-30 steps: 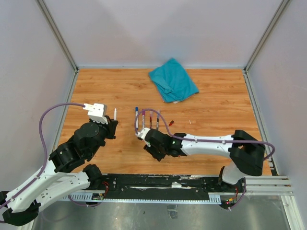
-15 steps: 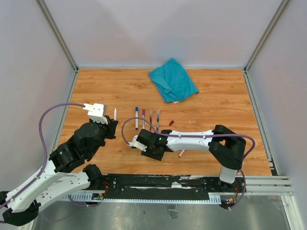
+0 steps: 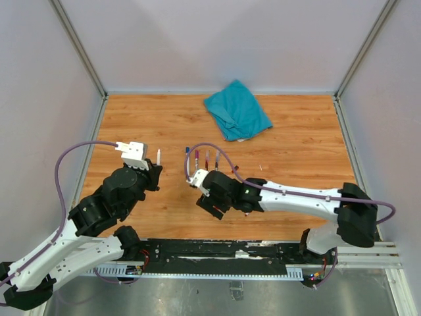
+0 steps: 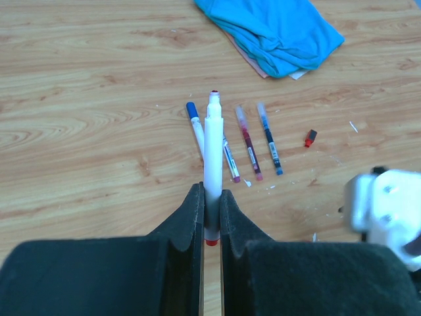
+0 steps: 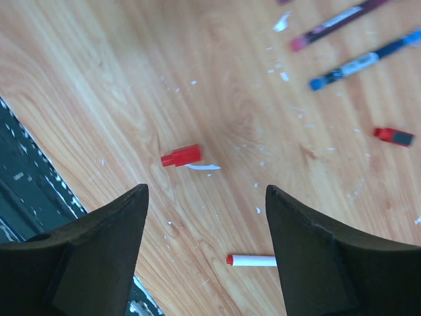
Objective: Insert the pens into the pen caps
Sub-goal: Adjust the pen cap at the center of the board, then insert the pen cap onto the pen.
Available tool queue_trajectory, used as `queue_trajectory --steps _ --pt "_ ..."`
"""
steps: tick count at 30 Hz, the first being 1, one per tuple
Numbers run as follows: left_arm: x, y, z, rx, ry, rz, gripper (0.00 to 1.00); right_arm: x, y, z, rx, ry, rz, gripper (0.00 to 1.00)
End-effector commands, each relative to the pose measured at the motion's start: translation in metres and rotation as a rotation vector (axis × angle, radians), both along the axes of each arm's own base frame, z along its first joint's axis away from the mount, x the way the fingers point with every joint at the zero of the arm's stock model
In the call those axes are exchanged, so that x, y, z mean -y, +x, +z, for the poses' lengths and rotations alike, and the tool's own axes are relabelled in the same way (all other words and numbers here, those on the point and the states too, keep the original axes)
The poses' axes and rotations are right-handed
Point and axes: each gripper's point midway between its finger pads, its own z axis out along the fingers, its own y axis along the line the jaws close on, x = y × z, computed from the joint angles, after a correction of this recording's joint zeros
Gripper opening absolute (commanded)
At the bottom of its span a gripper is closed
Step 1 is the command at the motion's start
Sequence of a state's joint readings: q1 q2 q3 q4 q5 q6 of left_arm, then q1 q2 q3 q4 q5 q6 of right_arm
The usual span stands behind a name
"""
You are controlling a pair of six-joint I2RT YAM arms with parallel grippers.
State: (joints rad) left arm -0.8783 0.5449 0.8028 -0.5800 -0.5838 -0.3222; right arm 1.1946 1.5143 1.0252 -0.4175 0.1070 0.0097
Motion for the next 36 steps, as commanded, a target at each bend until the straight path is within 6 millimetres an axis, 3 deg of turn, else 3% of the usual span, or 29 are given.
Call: queue_trajectory --steps 1,5,11,17,30,36 --pt "-0.001 0.003 0.009 0.022 -0.017 0.013 0.01 0.006 0.019 0.023 0.048 0.196 -0.331 0.73" --pt "-0.001 0.003 0.008 0.023 -0.017 0.013 0.01 0.013 0.018 0.029 -0.027 0.322 -0.582 0.74" --pt "0.0 0.003 0.008 0.021 -0.018 0.008 0.0 0.027 0.006 0.014 -0.189 0.459 -0.923 0.73" --pt "0.002 0.003 0.007 0.019 -0.016 0.002 0.0 0.044 0.0 0.003 -0.255 0.455 -1.197 0.73" --pt "0.001 0.003 0.008 0.019 -0.016 0.005 0.0 0.011 -0.007 -0.008 -0.327 0.305 -1.248 0.74" --pt "0.0 0.002 0.008 0.021 -0.018 0.006 0.0 0.005 -0.008 -0.012 -0.342 0.281 -1.253 0.72"
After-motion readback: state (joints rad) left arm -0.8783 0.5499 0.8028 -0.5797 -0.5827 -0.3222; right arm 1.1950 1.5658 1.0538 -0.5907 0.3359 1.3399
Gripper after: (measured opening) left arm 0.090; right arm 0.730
